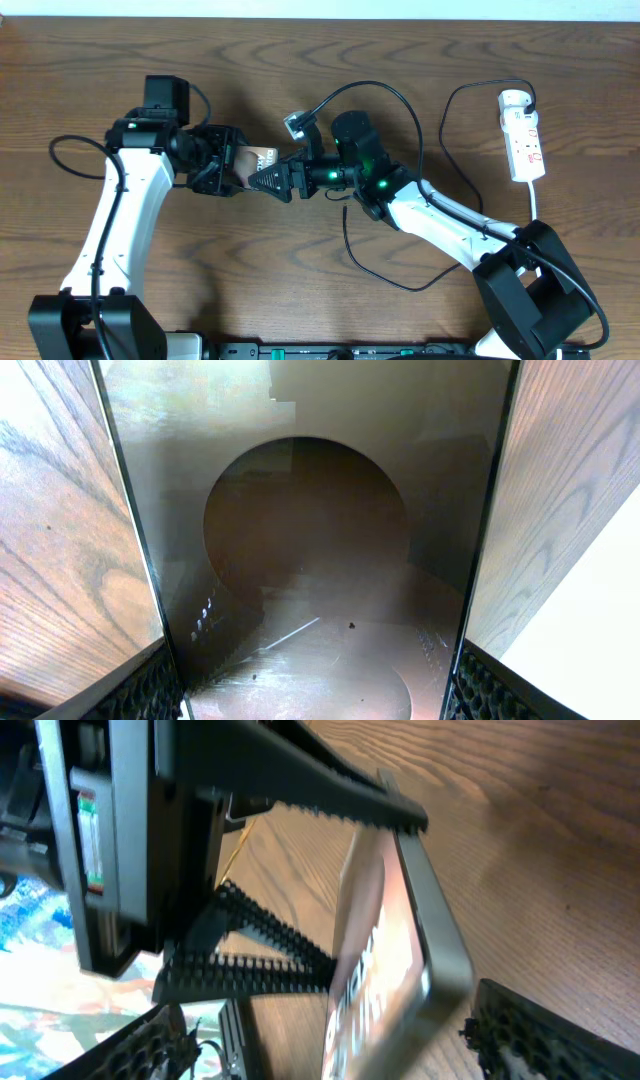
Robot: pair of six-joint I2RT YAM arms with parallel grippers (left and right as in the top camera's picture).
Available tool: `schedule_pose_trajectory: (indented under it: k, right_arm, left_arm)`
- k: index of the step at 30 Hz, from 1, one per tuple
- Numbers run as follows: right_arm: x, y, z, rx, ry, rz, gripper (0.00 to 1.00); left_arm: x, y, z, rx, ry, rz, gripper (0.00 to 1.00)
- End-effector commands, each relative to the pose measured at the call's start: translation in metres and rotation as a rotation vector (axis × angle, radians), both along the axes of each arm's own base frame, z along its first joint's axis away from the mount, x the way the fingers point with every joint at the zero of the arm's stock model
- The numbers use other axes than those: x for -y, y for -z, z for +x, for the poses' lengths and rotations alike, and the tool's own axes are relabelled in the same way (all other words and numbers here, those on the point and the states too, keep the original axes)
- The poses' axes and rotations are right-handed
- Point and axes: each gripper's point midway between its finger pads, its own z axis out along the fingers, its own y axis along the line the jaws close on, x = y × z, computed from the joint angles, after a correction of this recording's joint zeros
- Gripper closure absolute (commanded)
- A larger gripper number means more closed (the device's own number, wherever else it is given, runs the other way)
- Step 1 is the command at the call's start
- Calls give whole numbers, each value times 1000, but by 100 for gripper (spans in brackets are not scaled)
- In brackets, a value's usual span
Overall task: Plug charger to phone and switch on socket
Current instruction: 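Swing the right gripper toward the phone held by the left gripper, then grasp the phone's edge with the right gripper beside the left gripper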
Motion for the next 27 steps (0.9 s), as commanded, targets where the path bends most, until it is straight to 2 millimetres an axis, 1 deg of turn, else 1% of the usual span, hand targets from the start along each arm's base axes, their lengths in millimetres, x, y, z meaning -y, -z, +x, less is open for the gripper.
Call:
schedule_pose_trajectory:
  k: [1, 4, 5, 8, 9, 13, 15, 16, 20, 24, 27]
  right_arm:
    - [-3, -4, 2, 29, -3, 3, 17]
    - [-3, -4, 3, 30, 1, 1, 20]
    - [-3, -4, 3, 30, 1, 1, 25]
    - [-3, -4, 3, 27, 4, 0, 43]
    - [-3, -3, 4, 19, 12, -1, 45]
    - [-2, -3, 6, -1, 31, -3, 46]
    - [-2, -3, 6, -22, 38, -1, 50]
    - [-2, -3, 6, -45, 46, 2, 52]
    - [-2, -3, 6, -133, 75, 12, 54]
    - [-2, -3, 6, -234, 107, 23, 60]
    - [-3, -3, 5, -291, 125, 29, 61]
  left_arm:
    - [12, -18, 2, 34, 8, -36, 93]
    - [17, -18, 1, 29, 12, -42, 93]
    - [18, -18, 1, 29, 14, -42, 93]
    - [20, -19, 0, 26, 15, -54, 93]
    - [21, -19, 0, 24, 15, -60, 93]
    - [23, -21, 0, 27, 20, -72, 93]
    - [23, -21, 0, 27, 21, -72, 93]
    - [23, -21, 1, 31, 24, -70, 93]
    - [23, -22, 3, 53, 40, -66, 93]
    - [23, -22, 4, 54, 40, -66, 93]
    - [23, -22, 4, 56, 40, -66, 93]
